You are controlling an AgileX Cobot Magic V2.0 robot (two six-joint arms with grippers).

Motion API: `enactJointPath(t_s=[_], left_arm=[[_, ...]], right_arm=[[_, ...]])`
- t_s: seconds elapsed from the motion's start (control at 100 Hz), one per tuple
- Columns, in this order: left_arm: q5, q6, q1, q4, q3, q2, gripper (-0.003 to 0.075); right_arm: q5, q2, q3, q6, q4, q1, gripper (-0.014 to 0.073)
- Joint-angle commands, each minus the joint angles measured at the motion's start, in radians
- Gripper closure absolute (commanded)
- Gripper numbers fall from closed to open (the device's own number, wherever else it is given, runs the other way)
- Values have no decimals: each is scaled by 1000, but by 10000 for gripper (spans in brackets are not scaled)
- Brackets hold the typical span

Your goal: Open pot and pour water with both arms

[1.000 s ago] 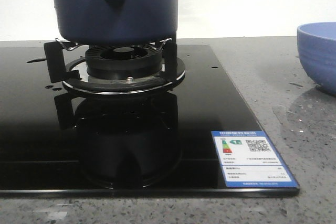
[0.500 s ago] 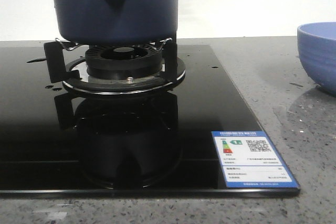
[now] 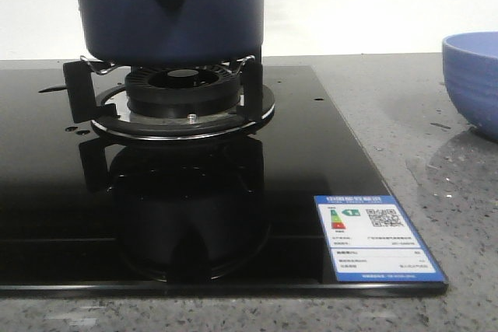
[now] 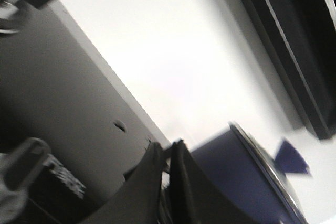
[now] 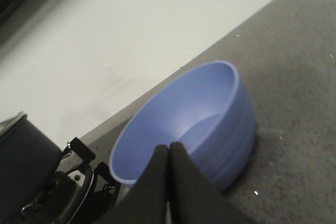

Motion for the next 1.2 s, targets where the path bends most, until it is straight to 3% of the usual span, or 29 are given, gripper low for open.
enactJointPath(t_s=[0.0, 0.15, 0.35, 0.52, 0.62, 0.69, 0.81, 0.99, 1.1, 1.19], left_arm=[[88, -6, -7, 93, -86, 38, 741], [304, 5, -7, 203, -230, 221, 741], [647, 175, -7, 198, -443, 534, 740], [931, 635, -7, -177, -582, 742, 740], [1095, 856, -7, -434, -622, 845, 740], [1182, 945, -7, -518, -648, 914, 740], [1237, 1040, -7, -529, -694, 997, 740], [1239, 1237, -7, -529, -738, 1031, 740], [1239, 1385, -7, -529, -752, 1031, 730], [1201, 1453, -7, -506, -761, 1031, 642]], right_arm=[[53, 44, -135, -59, -99, 2, 657], [319, 215, -325, -59, -243, 2, 657], [648, 434, -512, -59, -251, 9, 657], [797, 546, -604, -100, -172, 74, 657], [854, 599, -619, -192, -10, 102, 657], [877, 631, -619, -283, 105, 106, 659], [879, 654, -619, -458, 292, 106, 659], [870, 655, -619, -846, 605, 106, 658], [803, 655, -619, -985, 676, 106, 653], [756, 655, -619, -1044, 685, 106, 613]])
